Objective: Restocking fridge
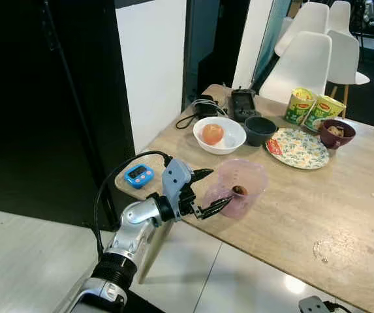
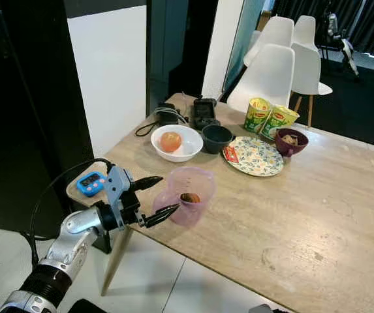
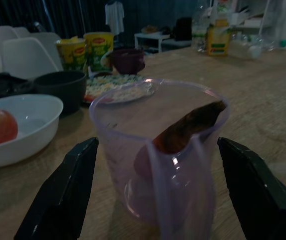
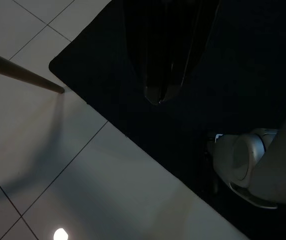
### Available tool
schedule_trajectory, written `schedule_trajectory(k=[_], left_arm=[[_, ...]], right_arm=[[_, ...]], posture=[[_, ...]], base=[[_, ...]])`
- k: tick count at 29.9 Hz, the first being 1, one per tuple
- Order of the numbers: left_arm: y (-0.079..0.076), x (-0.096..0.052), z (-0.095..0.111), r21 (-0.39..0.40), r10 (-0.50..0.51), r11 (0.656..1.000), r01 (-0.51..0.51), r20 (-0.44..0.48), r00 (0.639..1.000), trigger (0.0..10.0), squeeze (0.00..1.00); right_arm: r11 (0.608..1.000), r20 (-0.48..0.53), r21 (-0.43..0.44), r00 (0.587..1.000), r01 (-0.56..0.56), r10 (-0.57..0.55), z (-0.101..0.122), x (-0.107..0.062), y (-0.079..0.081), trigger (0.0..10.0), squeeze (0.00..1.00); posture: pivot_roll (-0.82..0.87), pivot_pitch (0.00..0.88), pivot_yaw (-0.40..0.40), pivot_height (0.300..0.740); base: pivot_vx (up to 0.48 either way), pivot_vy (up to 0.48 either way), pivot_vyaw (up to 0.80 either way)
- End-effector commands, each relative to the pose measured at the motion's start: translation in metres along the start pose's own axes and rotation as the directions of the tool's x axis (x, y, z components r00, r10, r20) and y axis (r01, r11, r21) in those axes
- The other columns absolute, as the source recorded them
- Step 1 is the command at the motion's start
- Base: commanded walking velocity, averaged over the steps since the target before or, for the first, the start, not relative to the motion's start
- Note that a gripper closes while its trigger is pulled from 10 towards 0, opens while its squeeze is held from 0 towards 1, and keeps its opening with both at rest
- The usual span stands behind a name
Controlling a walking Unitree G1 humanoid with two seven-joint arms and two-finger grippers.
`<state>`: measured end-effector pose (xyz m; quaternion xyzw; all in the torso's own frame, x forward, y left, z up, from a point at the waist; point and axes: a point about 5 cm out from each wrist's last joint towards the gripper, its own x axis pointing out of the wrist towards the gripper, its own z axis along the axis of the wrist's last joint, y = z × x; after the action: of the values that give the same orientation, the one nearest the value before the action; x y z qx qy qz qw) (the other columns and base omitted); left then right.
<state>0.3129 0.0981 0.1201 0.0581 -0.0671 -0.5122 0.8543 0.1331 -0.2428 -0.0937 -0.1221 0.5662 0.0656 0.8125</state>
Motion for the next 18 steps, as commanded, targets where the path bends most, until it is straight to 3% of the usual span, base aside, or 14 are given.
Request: schedule_trajectory(k=[1, 14, 15, 18], left_arm=[[-0.0034, 0.0066, -0.0005, 0.005, -0.013, 1.000, 0.013, 0.007, 1.000, 10.0, 0.00], [-0.0078, 0.0096, -0.0056, -0.022, -0.009, 1.000, 0.010, 0.022, 1.000, 10.0, 0.00], [-0.0088, 0.0100, -0.0060, -0.029, -0.015, 0.999, 0.016, 0.026, 1.000, 0.0, 0.00], [-0.0121, 0.0109, -0.0069, -0.041, -0.031, 0.999, 0.032, 0.033, 0.999, 0.0, 0.00]], right_arm=[[1.000, -0.006, 0.020, 1.000, 0.015, -0.015, -0.0031, -0.0008, -0.0032, 10.0, 0.00], [1.000, -0.001, 0.021, 1.000, 0.016, -0.016, -0.0028, -0.0008, -0.0031, 10.0, 0.00], [1.000, -0.001, 0.021, 1.000, 0.016, -0.016, -0.0029, -0.0008, -0.0031, 10.0, 0.00], [1.000, -0.001, 0.021, 1.000, 0.016, -0.016, -0.0030, -0.0009, -0.0031, 10.0, 0.00]], posture=[[-0.03, 0.000, -0.079, 0.740], [-0.03, 0.000, -0.079, 0.740], [-0.03, 0.000, -0.078, 0.740], [-0.03, 0.000, -0.080, 0.740]], base=[[0.000, 0.000, 0.00], [0.000, 0.000, 0.00], [0.000, 0.000, 0.00], [0.000, 0.000, 0.00]])
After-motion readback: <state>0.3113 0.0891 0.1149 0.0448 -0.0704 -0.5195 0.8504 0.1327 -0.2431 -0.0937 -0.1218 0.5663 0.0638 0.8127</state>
